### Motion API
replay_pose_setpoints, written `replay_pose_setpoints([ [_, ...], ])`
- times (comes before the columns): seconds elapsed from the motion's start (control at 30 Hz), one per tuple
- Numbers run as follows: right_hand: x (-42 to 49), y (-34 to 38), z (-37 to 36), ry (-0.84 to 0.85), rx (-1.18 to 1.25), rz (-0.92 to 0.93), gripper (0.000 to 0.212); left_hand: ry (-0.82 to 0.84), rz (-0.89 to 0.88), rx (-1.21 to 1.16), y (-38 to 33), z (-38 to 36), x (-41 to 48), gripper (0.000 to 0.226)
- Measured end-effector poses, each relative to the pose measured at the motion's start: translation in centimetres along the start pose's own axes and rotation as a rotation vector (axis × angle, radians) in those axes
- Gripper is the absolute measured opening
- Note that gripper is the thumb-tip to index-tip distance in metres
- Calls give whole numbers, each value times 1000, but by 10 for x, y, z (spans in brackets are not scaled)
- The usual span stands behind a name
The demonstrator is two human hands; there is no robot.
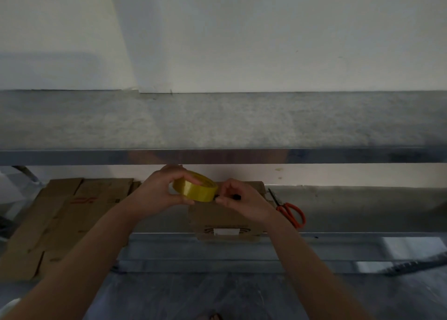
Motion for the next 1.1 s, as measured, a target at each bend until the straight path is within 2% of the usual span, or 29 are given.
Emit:
replay_pose_setpoints([
  [0.1, 2, 2, 1, 20, -21, 13, 14, 5, -11, 2, 2, 1, 1, 45],
  [0.27, 5, 6, 11, -99, -157, 18, 14, -15, -38, 47, 2, 1, 4, 44],
  [0.43, 5, 21, 32, -103, -342, -63, 13, -63, -109, 226, -3, 0, 6, 40],
  [0.53, -2, 35, 48, -112, -410, -54, 14, -92, -84, 254, 3, 1, 6, 40],
  [0.63, -14, 43, 60, -159, -406, -23, 11, -143, -44, 466, 11, 0, 5, 43],
  [0.7, -19, 43, 60, -155, -409, -15, 12, -143, -16, 508, 14, -2, 6, 46],
  [0.83, -26, 36, 66, -155, -372, -54, 11, -55, 84, 232, 16, -5, 12, 46],
  [0.9, -30, 28, 69, -188, -269, -94, 10, -56, 140, 120, 22, 0, 13, 43],
  [1.03, -37, 14, 62, -214, -134, -135, 14, -9, 97, -5, 25, 3, 6, 35],
  [1.1, -39, 9, 60, -217, -111, -155, 15, 26, 64, 9, 22, -2, 3, 32],
])
Point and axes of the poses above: each hand's wrist, its own x-axis towards the middle knuckle, its own z-axis out of the back of the hand, y = z × x, the point moved 6 cm from there along x, towards the middle knuckle, and after that the axes turned 3 degrees about x, right-handed, at the moved point
